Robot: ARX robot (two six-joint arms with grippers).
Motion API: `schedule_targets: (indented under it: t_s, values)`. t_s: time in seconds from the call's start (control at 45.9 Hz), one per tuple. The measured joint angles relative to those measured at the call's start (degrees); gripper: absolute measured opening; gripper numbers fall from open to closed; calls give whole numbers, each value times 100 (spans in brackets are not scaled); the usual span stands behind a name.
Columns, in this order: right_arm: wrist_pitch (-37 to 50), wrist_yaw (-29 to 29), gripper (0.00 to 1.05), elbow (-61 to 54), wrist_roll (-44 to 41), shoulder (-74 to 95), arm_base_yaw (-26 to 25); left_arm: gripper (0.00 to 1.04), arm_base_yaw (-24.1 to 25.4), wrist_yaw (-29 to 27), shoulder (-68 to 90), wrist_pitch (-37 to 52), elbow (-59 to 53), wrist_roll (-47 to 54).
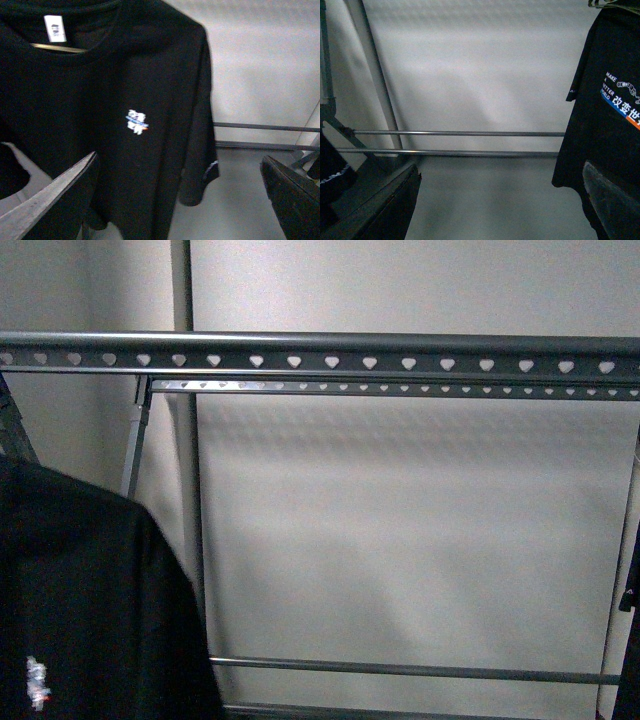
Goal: Hang clothes on hanger
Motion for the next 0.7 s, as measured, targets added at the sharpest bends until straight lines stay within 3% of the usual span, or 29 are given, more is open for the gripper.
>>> schedule_targets:
  t_s: [0.414, 0.501, 0.545, 0.61, 0.697]
  values:
    - [0, 0, 97, 0, 0, 0, 0, 98, 0, 0, 0, 0, 0, 0]
    - [0, 0, 97, 0, 2, 0, 0, 98, 372, 1088, 448, -240, 151, -11]
    - [0, -20, 97, 0, 0, 0, -2, 98, 629, 1252, 1126, -118, 330, -149]
    - [0, -7, 97, 0, 0, 0, 0, 98, 949, 929, 2203, 260, 743, -573]
    - [0, -9, 97, 0, 0, 0, 0, 98, 1244, 66, 3818, 610, 1628, -1572]
